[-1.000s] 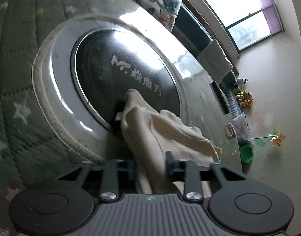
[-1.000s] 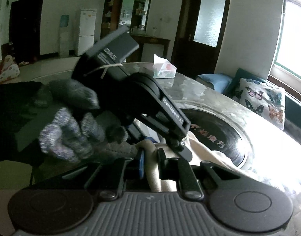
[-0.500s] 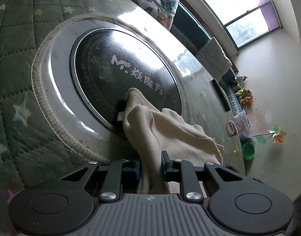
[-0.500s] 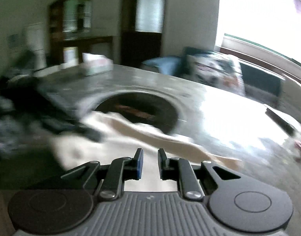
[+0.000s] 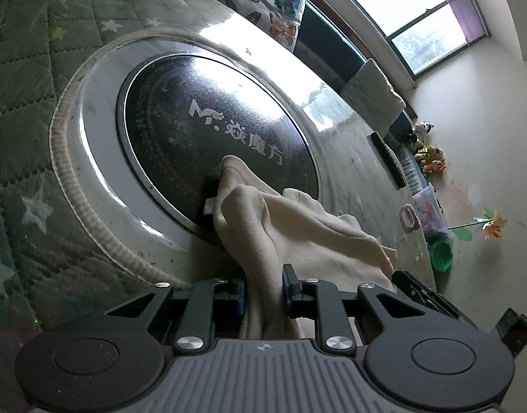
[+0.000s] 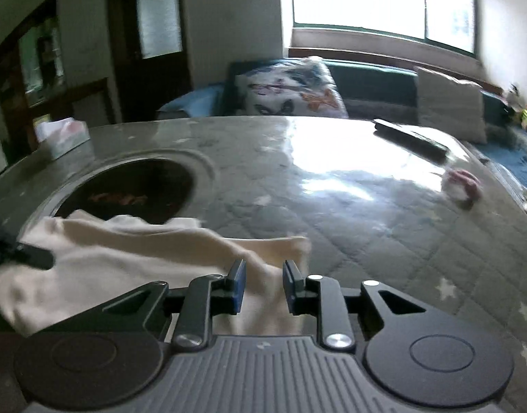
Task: Fold clothes
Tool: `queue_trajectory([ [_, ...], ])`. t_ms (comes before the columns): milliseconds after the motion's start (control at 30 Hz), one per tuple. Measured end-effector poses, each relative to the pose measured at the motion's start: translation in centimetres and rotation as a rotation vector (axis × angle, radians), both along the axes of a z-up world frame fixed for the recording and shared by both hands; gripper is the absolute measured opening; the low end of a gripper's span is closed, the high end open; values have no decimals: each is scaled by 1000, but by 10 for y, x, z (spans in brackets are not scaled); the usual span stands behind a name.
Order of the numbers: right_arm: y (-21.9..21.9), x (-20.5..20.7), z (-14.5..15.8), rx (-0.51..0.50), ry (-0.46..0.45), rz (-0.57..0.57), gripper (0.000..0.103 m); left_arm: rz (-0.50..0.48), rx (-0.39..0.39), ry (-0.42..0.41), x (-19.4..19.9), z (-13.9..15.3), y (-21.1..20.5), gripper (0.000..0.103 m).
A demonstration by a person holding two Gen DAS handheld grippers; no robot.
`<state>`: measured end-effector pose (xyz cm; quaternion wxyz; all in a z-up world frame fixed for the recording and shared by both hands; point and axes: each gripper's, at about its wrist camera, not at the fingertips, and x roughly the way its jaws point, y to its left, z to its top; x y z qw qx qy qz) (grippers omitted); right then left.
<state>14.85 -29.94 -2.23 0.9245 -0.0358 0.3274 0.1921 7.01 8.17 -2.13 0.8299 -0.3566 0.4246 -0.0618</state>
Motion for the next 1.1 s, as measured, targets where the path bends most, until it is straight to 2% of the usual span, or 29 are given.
queue_trajectory([
  [67,-5,5,-4,9,23,-30,25,-2,2,0,0,0,0,22],
  [133,-13,10,-8,32,50,-47,32,-2,5,0,1,0,0,22],
  [300,-22,15,-13,141,109,-63,32,-3,15,1,1,1,-2,22],
  [400,-23,16,-14,156,115,-70,32,-2,27,0,2,2,-3,22],
  [467,-19,15,-14,154,116,-57,28,0,37,0,2,3,-4,22],
  [533,-14,13,-14,147,111,-39,14,-1,53,0,3,4,-7,22],
  [633,-12,9,-10,150,90,-34,10,-16,79,-17,5,12,-13,19],
  [833,-24,-7,13,193,4,-57,9,-63,126,-67,12,32,-30,17],
  [1100,-64,-15,49,143,-113,-169,9,-197,156,-148,57,56,-94,17],
])
